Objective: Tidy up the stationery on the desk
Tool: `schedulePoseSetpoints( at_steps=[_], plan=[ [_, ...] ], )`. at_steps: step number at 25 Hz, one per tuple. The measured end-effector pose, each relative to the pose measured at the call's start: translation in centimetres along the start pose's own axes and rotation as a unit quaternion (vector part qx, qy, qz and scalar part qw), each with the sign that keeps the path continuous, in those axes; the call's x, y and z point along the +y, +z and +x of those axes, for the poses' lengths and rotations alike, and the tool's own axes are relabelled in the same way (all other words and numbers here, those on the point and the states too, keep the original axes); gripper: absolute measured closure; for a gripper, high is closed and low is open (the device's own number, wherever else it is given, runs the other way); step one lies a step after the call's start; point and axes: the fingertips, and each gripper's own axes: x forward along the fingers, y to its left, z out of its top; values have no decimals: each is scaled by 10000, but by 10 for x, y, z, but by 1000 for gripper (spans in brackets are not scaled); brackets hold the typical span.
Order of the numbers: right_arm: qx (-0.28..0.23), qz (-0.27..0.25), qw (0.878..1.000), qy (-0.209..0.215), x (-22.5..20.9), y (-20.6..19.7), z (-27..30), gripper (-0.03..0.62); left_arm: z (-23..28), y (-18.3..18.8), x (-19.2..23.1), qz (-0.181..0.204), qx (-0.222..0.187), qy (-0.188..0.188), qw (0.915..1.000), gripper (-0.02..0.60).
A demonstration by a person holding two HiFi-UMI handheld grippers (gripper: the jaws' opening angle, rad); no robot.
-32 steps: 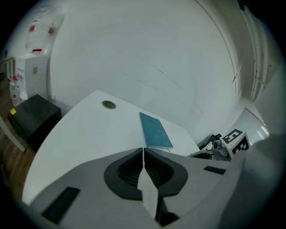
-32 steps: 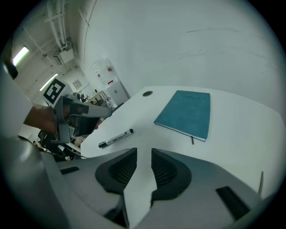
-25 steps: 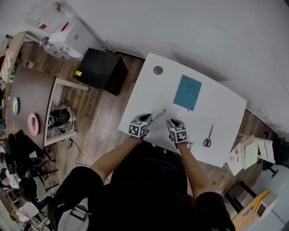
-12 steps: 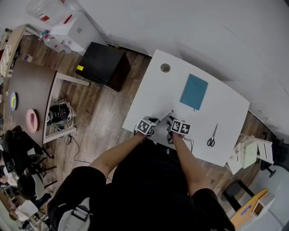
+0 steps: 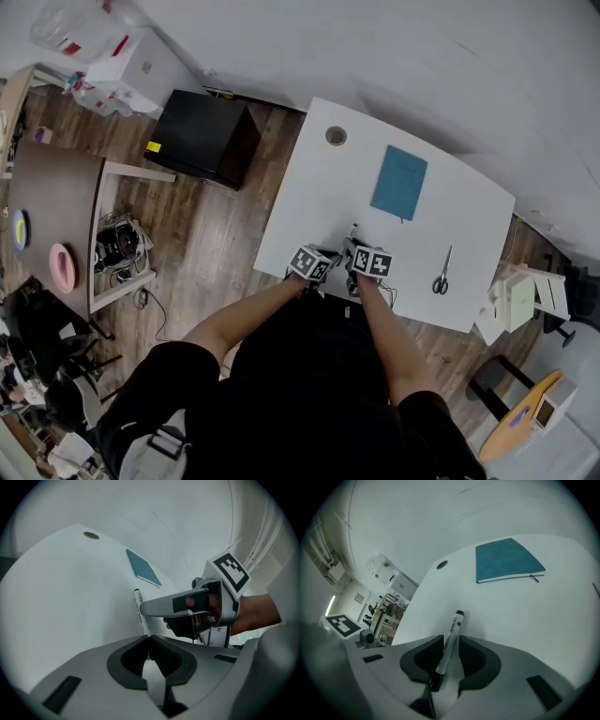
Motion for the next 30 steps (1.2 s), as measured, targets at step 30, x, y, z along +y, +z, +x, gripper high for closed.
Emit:
schedulePoseSetpoints(
  at_steps=[30],
  plan=[
    [-819, 587, 9946, -247, -114, 60, -82, 511, 61, 96, -51, 427, -928, 762, 9918, 561]
  ],
)
